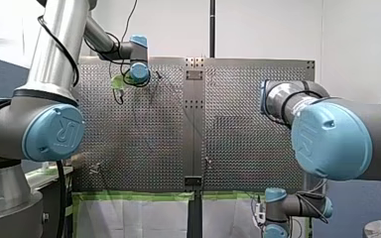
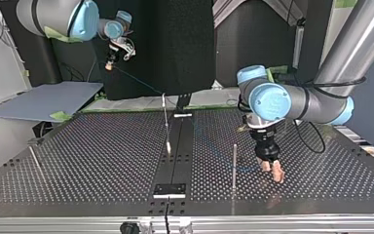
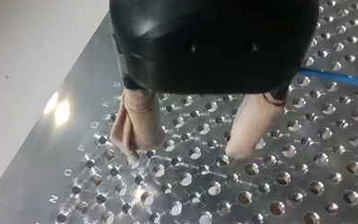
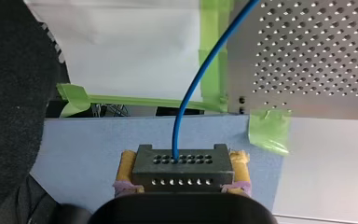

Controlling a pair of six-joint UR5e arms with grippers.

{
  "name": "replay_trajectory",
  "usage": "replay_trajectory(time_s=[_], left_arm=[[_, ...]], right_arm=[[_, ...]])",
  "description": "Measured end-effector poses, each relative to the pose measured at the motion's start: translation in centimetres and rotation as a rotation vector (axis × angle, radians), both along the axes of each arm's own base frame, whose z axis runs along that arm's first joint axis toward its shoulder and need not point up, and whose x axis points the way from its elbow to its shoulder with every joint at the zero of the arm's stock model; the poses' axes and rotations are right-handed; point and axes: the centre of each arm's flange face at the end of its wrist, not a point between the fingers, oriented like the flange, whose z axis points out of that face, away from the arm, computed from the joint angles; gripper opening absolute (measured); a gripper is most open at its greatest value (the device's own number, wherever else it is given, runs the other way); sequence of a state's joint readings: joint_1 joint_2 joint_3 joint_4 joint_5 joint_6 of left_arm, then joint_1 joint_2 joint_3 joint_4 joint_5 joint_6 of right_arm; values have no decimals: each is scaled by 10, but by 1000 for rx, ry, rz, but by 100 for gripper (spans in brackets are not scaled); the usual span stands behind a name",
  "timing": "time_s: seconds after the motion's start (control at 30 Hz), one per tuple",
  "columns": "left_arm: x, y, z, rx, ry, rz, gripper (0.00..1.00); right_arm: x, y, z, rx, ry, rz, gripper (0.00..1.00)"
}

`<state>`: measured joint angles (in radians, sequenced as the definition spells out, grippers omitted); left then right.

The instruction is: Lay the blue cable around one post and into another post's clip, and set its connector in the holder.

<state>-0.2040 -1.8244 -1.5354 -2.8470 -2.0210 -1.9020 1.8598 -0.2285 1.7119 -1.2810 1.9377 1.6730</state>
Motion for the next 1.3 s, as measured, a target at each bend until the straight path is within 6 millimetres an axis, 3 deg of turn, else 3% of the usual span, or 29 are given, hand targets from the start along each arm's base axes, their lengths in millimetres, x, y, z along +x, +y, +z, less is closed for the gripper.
replay_trajectory(time_s=[0.23,0.53,0.83,1.03,1.13,1.3], left_arm=[[0,1,0,-1,-1,0,100],[1,2,0,-5,-3,-2,100],[1,2,0,-4,0,-4,100],[1,2,0,-2,0,-3,100],[1,2,0,-1,-2,-3,100],[1,2,0,0,-2,-3,100]], right_arm=[[-2,1,-25,-34,-6,3,0],[-9,23,-66,0,6,1,0],[-22,57,-106,67,41,-4,0],[-31,96,-130,139,73,20,0],[-35,110,-133,162,80,28,0],[-32,120,-119,203,92,56,0]])
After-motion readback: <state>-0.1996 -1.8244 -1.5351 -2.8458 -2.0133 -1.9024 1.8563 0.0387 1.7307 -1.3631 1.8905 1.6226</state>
